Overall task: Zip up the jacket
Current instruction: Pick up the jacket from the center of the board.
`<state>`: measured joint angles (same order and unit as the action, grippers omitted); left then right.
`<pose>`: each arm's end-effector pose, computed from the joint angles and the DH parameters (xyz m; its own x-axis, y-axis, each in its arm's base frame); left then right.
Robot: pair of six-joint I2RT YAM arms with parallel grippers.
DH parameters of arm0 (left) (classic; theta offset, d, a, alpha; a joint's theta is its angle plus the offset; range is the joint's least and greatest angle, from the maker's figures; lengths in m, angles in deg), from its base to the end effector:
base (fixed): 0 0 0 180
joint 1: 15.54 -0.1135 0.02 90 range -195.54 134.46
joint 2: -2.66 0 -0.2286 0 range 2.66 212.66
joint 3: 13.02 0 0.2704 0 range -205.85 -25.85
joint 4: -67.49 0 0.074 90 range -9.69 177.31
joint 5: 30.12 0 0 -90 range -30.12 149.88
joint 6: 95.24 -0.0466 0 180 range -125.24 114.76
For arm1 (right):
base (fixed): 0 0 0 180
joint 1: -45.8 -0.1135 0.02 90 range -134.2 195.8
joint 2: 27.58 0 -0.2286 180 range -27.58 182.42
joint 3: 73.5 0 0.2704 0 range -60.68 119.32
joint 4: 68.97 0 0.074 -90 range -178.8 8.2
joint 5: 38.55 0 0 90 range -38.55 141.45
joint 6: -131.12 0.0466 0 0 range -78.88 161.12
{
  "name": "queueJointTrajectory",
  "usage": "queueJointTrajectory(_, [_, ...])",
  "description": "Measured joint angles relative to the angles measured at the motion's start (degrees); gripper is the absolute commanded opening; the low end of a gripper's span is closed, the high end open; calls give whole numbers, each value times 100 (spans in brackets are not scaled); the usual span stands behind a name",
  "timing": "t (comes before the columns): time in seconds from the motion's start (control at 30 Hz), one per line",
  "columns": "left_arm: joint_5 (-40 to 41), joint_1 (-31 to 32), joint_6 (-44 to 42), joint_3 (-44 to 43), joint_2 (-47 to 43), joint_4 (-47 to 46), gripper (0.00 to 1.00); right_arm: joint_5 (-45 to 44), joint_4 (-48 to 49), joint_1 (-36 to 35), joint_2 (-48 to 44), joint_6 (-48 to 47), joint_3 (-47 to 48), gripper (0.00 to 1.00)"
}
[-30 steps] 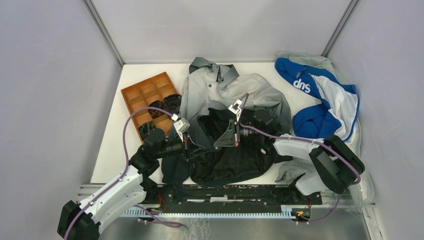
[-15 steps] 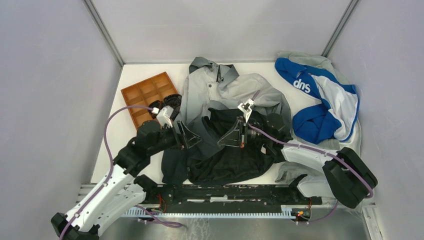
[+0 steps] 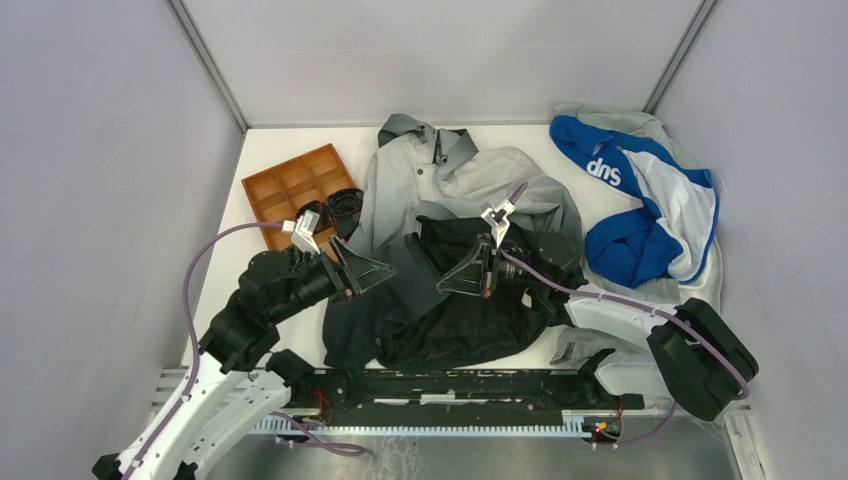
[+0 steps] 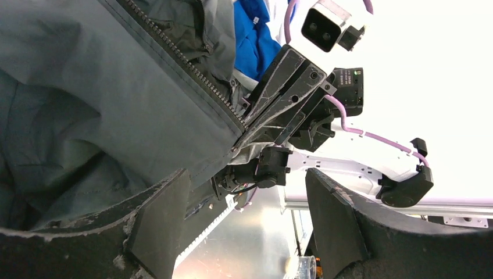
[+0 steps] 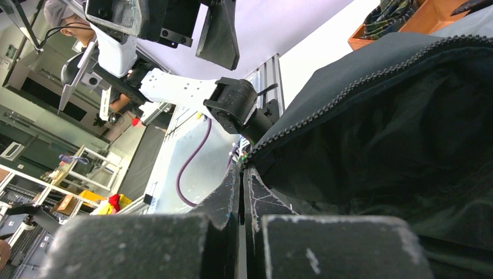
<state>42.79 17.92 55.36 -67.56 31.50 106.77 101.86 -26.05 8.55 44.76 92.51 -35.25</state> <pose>0.1415 -0.1099 0.3132 -0.7629 -0.4940 -0.4171 0.2050 0.4269 -0.8807 0.1988 0.1963 0.1957 -0.6988 0.0942 -0.7091 -0.7144 -0.0437 0.6983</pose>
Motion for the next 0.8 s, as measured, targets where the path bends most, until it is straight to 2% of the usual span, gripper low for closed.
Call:
queueJointTrajectory(0.17, [-146, 0, 20, 118, 81, -249, 80, -111, 15, -24, -2, 4, -59, 0])
queueJointTrajectory(0.3, [-216, 0, -308, 118, 107, -431, 79, -214, 35, -24, -2, 96, -92, 0])
queueJointTrajectory(0.43, [-234, 0, -1034, 118, 151, -494, 79, -317, 76, -24, 11, 232, -94, 0])
queueJointTrajectory(0.67, [-245, 7, -2944, 85, 378, -817, 77, -444, 107, -11, 151, 435, -94, 0])
queueJointTrajectory(0.8, [-227, 46, -3220, 162, 310, -1078, 75, -466, 114, 35, 166, 485, -94, 0])
